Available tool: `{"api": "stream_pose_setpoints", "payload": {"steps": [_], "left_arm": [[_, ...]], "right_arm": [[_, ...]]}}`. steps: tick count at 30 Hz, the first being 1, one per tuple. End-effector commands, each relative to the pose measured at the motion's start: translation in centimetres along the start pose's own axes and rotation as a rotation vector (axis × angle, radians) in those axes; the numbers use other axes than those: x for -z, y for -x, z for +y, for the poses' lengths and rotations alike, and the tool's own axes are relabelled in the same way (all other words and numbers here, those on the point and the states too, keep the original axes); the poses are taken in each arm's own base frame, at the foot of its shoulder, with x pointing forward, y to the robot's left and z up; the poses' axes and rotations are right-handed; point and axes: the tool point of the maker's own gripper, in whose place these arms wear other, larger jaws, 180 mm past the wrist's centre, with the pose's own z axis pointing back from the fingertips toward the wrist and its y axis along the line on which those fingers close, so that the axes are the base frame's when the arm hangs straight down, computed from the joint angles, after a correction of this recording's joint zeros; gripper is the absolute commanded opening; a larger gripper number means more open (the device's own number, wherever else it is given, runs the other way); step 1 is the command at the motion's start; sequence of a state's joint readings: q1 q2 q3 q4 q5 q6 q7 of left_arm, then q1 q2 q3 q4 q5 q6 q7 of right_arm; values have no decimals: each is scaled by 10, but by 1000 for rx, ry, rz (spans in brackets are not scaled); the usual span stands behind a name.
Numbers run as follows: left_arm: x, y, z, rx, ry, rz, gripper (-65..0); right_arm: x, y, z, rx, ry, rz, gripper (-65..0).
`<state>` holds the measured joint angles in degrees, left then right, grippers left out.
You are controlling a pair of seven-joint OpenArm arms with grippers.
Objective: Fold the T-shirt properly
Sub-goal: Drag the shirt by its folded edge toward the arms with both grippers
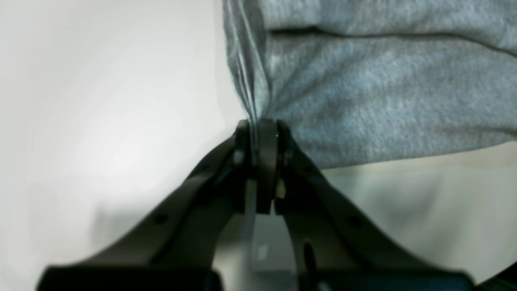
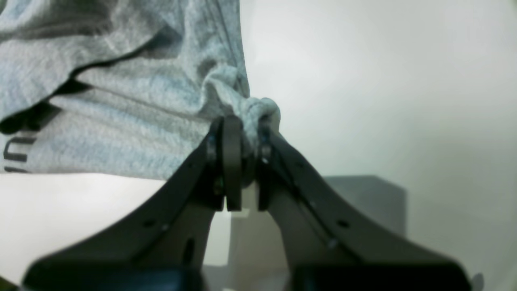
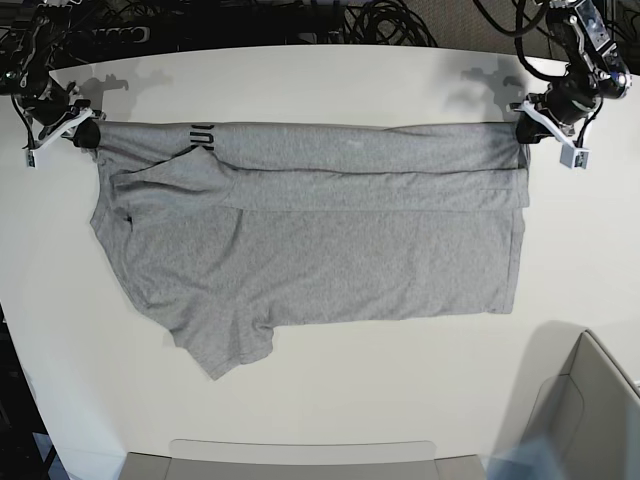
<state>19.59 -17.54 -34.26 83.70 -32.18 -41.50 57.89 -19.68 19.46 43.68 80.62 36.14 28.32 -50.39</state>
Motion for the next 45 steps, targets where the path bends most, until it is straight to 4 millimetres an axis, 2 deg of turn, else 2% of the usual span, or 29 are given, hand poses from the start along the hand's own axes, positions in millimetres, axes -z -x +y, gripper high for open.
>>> {"api": "stream_pose_setpoints", "payload": {"steps": [1, 9, 16, 21, 28, 31, 35, 39, 41, 43, 45], "left_arm": [[-11, 51, 27, 23, -111, 217, -650], [-23, 87, 33, 17, -125, 263, -650], [-36, 115, 38, 13, -139, 304, -650], [-48, 128, 48, 26, -159, 320, -650], [-60, 137, 60, 3, -193, 328, -650], [-62, 136, 62, -1, -199, 325, -650], [-68, 147, 63, -1, -204, 350, -650], [-67, 145, 63, 2, -202, 338, -646], [-67, 144, 62, 5, -201, 335, -614], [-67, 143, 63, 3, -203, 331, -548], [-67, 141, 63, 4, -204, 324, -479]], "right_arm": [[-6, 32, -11, -27, 54, 140, -650], [-18, 70, 11, -75, 3, 191, -650], [-28, 97, 9, -64, 6, 247, -650], [-34, 104, 2, -60, 24, 266, -650], [-44, 102, -14, -55, 64, 266, -650], [-45, 103, -14, -55, 64, 268, -650], [-47, 108, -18, -71, 85, 289, -650], [-48, 111, -22, -98, 117, 314, -650], [-46, 106, -21, -116, 120, 310, -650], [-46, 101, -19, -130, 122, 298, -650], [-47, 97, -19, -138, 125, 288, -614]]}}
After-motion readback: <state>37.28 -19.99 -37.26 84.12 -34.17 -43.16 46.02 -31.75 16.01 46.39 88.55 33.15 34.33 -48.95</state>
